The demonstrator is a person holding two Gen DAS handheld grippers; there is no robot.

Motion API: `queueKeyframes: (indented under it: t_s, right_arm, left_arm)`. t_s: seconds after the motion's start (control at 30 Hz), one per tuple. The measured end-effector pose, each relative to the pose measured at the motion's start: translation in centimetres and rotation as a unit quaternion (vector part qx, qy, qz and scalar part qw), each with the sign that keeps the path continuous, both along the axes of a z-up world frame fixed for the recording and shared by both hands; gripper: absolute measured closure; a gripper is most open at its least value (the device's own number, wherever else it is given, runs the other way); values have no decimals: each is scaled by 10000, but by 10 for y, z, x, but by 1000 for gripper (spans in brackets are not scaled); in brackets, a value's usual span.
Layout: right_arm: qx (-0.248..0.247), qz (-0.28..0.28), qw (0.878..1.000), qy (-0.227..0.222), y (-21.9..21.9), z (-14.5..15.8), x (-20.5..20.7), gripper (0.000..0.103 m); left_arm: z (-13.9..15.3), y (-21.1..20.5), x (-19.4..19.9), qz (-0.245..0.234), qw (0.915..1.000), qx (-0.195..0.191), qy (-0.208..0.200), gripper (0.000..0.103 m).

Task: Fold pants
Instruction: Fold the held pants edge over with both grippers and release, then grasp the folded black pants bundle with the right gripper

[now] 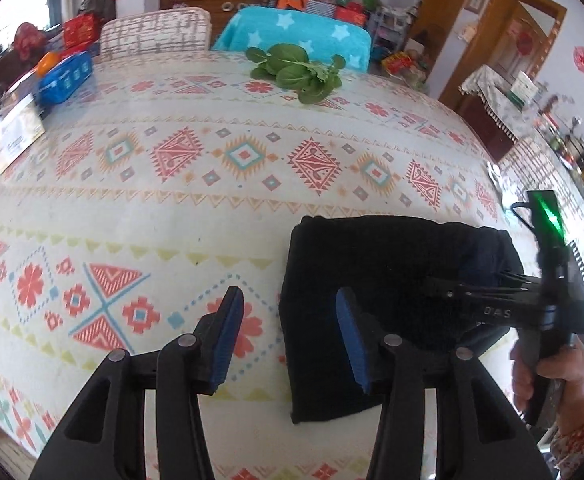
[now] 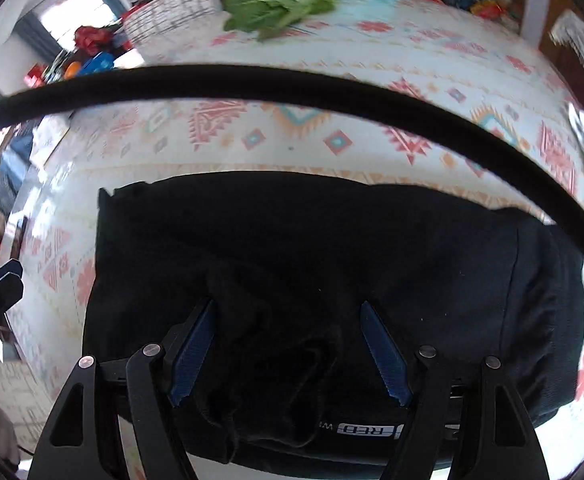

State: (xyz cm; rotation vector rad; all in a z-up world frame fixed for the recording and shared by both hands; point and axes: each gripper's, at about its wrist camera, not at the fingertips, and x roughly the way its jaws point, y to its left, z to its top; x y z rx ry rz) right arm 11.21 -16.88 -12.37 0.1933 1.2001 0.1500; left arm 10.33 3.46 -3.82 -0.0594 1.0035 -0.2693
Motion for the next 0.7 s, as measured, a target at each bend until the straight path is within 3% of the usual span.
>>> queueKeyframes:
  t_s: [0.23,0.37,0.5,0.6,0.7]
  right_arm:
    - [-246,-1059,9918,-671,-4,44,-34,25]
    - [184,-1424,9841,-1049,16,64,-69,25]
    - [475,-1220,9861,-1020,51,56,-81,25]
    - [200,-1055,9914,-746,70,35,-73,25]
    - [-226,-1042,9927,-564,78,15,-57,25]
  left_arm:
    - [-8,-9,50,-562,9983,65,101,56]
    - [-7,-25,66,-990,9951,-50,41,56]
    - [-23,-52,76,-1452,9892,189,105,56]
    - [-45,-69,86,-1599,9851,609,189,56]
    - [-61,-74,92,-1608,9836,780,235,51]
